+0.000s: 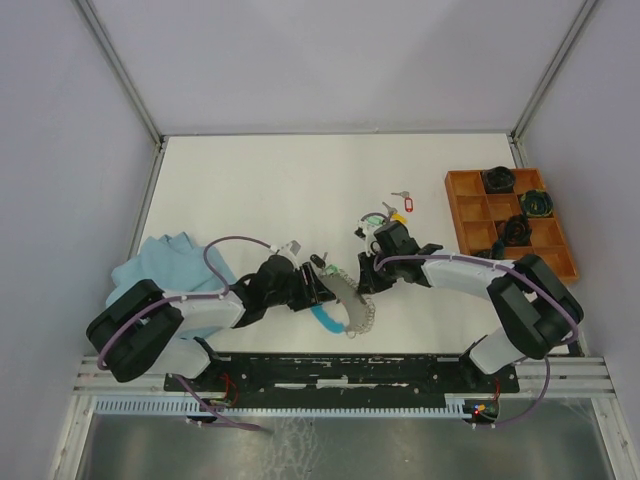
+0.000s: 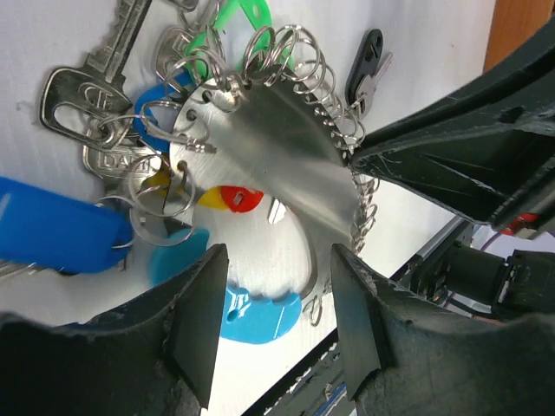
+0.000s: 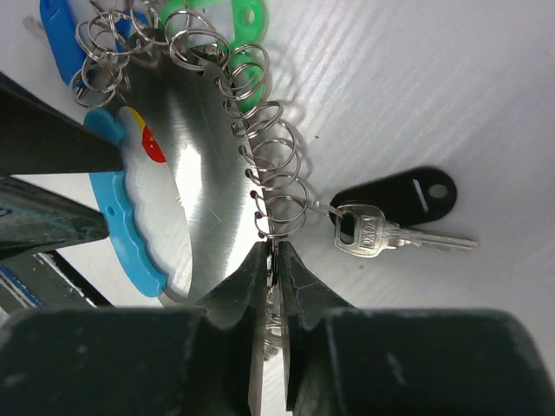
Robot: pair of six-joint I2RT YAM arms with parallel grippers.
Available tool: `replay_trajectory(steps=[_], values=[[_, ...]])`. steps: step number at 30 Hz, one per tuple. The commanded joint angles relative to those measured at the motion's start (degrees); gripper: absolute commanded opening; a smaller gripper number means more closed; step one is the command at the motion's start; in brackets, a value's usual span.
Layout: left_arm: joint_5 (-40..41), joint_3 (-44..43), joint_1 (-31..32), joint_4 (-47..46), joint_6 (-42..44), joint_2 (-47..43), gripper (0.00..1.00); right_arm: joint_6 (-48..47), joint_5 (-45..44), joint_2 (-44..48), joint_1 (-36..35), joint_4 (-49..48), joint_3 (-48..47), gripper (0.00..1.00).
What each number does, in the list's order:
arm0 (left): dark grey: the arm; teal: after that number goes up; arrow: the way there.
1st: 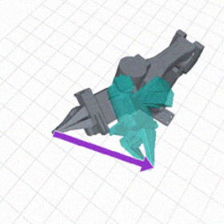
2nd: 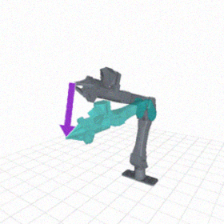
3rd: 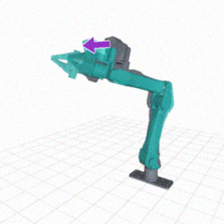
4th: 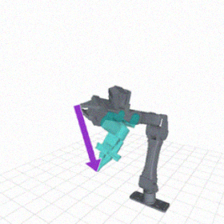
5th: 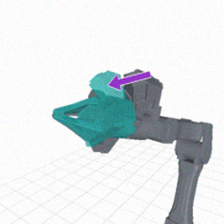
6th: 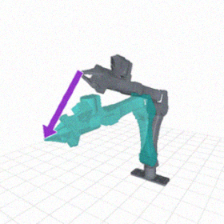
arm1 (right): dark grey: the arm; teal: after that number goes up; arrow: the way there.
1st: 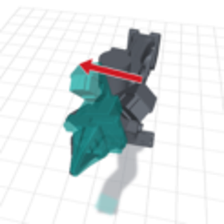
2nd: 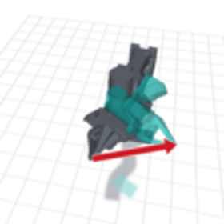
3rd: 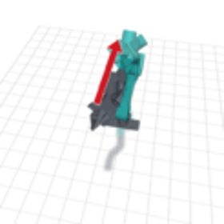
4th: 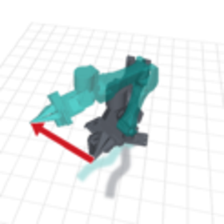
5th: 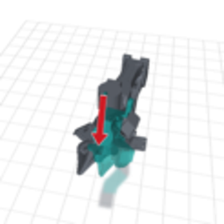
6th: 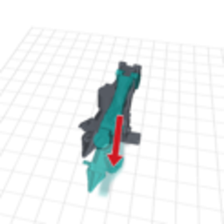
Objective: Put the keys on the keyring
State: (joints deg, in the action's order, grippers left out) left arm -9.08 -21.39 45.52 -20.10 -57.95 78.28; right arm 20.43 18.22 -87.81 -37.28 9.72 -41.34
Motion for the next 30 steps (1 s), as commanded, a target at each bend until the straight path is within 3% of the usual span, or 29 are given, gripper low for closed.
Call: replay_trajectory(steps=[1, 5, 12, 18, 25, 30], values=[[2.96, 0.79, 0.32, -0.37, 1.65, -0.02, 0.58, 1.63, 3.73, 3.5, -0.15, -3.81, -0.68, 0.12], [3.58, 2.85, 0.32, -3.6, -2.37, -4.42, 0.66, 1.95, 3.32, 7.56, -0.95, -3.9, -1.34, 0.01], [6.76, 8.0, 0.33, -9.84, -14.31, -13.71, 0.75, 2.67, -3.28, 13.31, -5.23, -4.2, -2.22, 0.0], [8.09, 10.21, 0.33, -14.9, -23.78, -16.03, 0.83, 2.28, -11.68, 15.72, -10.49, -4.76, -3.08, 0.01], [5.61, 9.59, 0.36, -15.19, -31.66, -13.18, 0.92, 1.59, -17.51, 16.44, -13.78, -6.12, -3.47, 0.01], [5.63, 9.79, 0.36, -11.22, -35.24, -16.89, 0.95, 0.55, -20.89, 16.76, -13.83, -6.77, -3.69, 0.01]])
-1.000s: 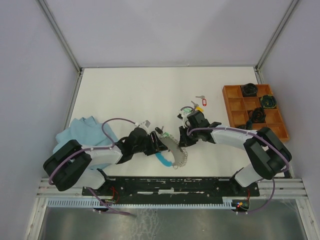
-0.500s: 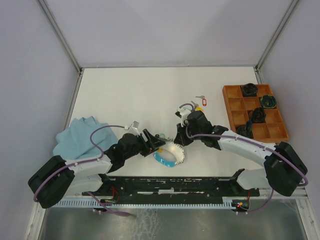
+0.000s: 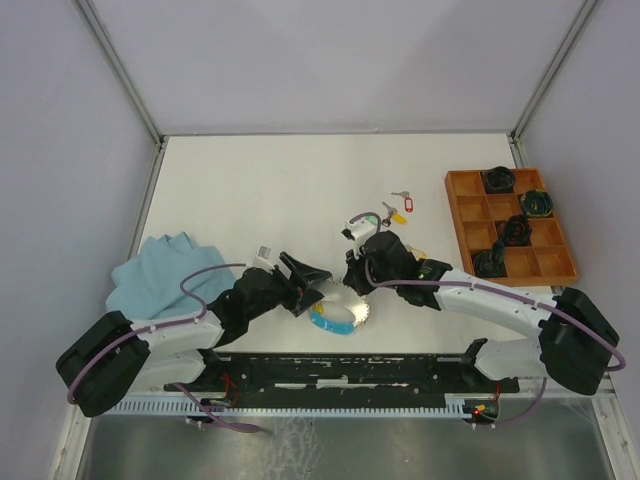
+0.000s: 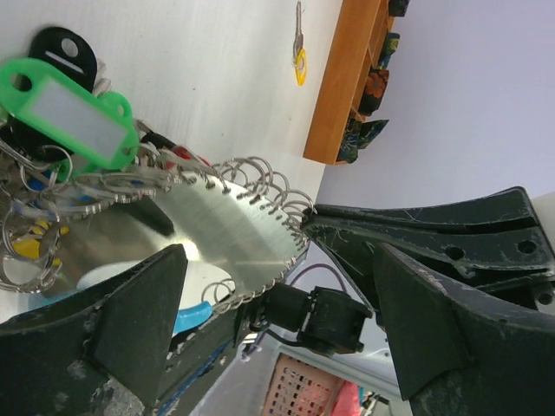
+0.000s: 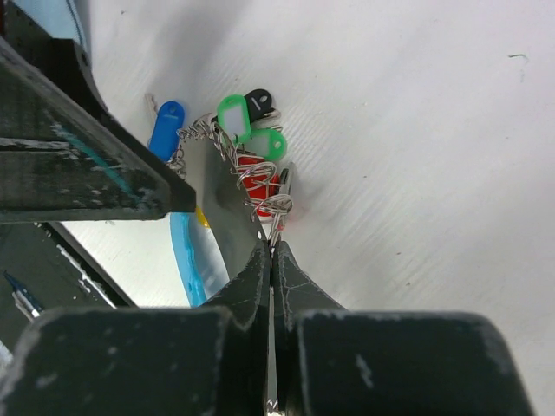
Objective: Put the keys on the keyring
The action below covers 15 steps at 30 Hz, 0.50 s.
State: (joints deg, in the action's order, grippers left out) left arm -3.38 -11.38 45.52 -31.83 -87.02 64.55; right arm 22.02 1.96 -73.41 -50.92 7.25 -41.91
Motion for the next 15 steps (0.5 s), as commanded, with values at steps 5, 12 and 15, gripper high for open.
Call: replay_trajectory(steps=[5, 12, 15], values=[[2.01, -3.27, 0.28, 10.57, -7.05, -8.2, 0.99, -3.25, -5.97, 2.57, -0.24, -4.99, -4.48, 0.01], [1.48, -6.76, 0.36, 15.28, -9.11, -6.6, 0.99, -4.14, -5.27, 2.89, -0.24, -8.38, -4.14, 0.01], [0.93, -7.93, 0.33, 14.67, -9.86, -3.95, 0.99, -4.4, -4.6, 3.23, -0.24, -9.38, -3.81, 0.01]])
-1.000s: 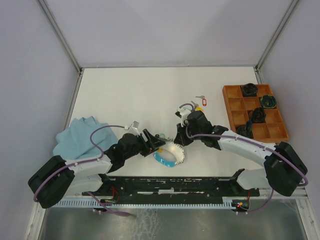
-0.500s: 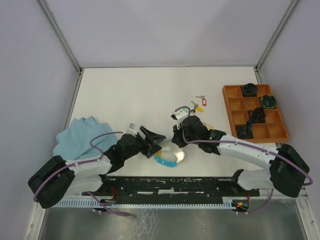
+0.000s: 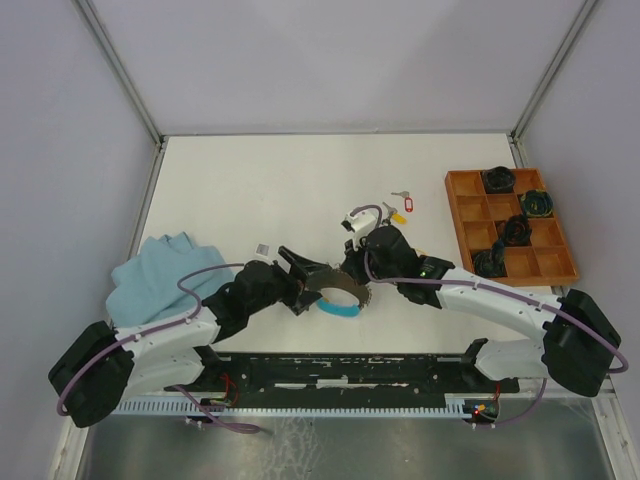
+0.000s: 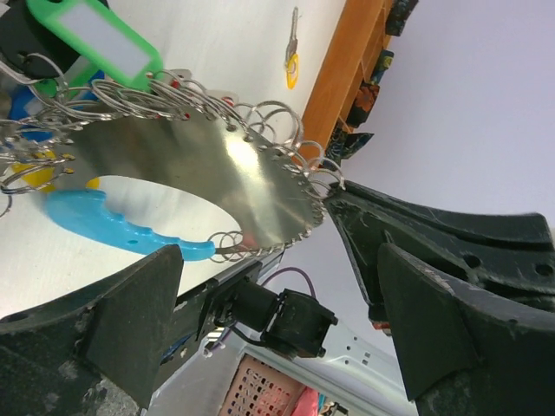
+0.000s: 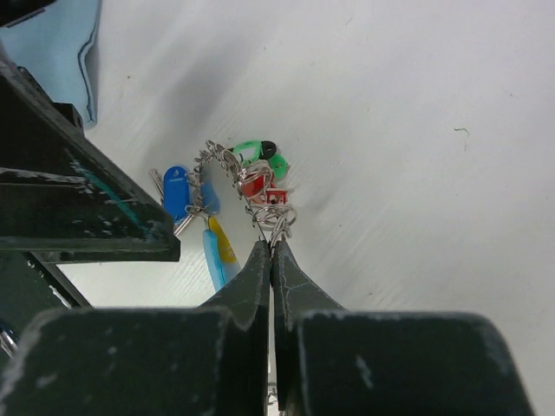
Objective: Put the keys on the keyring
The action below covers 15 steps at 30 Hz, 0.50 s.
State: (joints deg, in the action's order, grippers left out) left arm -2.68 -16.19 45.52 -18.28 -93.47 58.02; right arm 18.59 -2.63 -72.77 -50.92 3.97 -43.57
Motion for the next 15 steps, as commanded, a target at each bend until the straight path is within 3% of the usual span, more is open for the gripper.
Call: replay_trajectory(steps=[1, 15], values=[[0.22, -3.44, 0.33, 0.99, -3.62, 3.37, 0.99, -1.07, 0.3, 2.75, -0.21, -6.45, -2.06, 0.01], [5.44, -1.93, 0.31, -5.08, -13.81, 7.66, 0.99, -1.38, 3.75, 4.51, -0.67, -9.53, 0.42, 0.01]])
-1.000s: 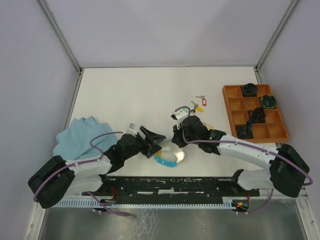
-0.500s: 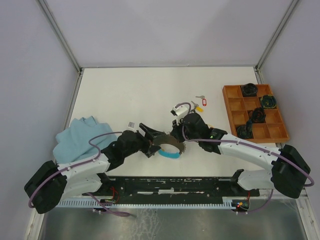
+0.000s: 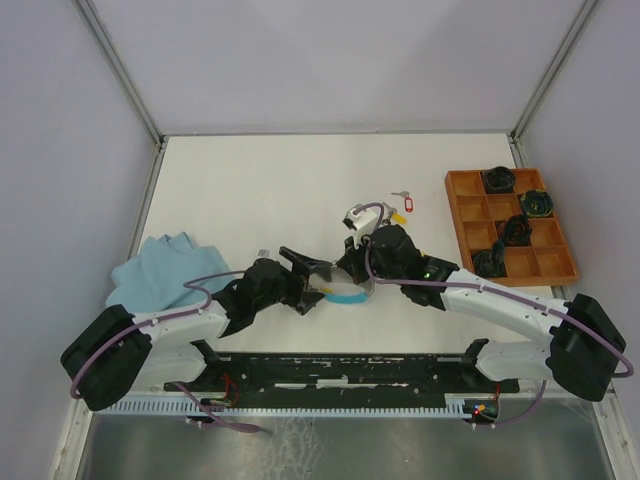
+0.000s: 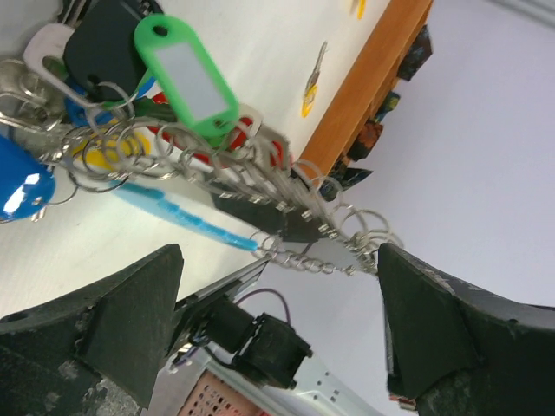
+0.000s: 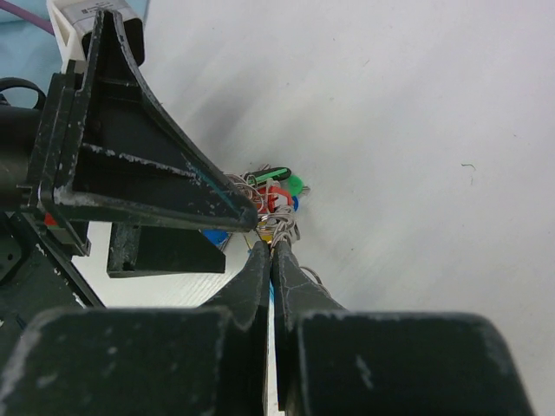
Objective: Put the keys on the keyring
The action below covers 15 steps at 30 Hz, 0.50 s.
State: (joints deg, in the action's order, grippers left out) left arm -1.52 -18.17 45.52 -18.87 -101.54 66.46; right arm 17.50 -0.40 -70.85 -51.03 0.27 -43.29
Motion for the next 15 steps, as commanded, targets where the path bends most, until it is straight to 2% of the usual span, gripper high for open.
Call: replay_trajectory(steps=[1, 7, 15], values=[[5.41, 0.21, 0.34, -4.24, -6.36, -1.13, 0.99, -0.13, 1.54, 2.75, -0.59, -6.08, 0.4, 0.01], [9.18, 0.42, 0.29, -4.17, -7.49, -2.44, 0.99, 0.23, 2.22, 3.08, -1.11, -7.02, 1.44, 0.01], [4.75, -1.14, 0.71, -5.11, -7.79, 1.2, 0.99, 0.24, 2.12, 3.09, -1.7, -8.26, 1.8, 0.01]])
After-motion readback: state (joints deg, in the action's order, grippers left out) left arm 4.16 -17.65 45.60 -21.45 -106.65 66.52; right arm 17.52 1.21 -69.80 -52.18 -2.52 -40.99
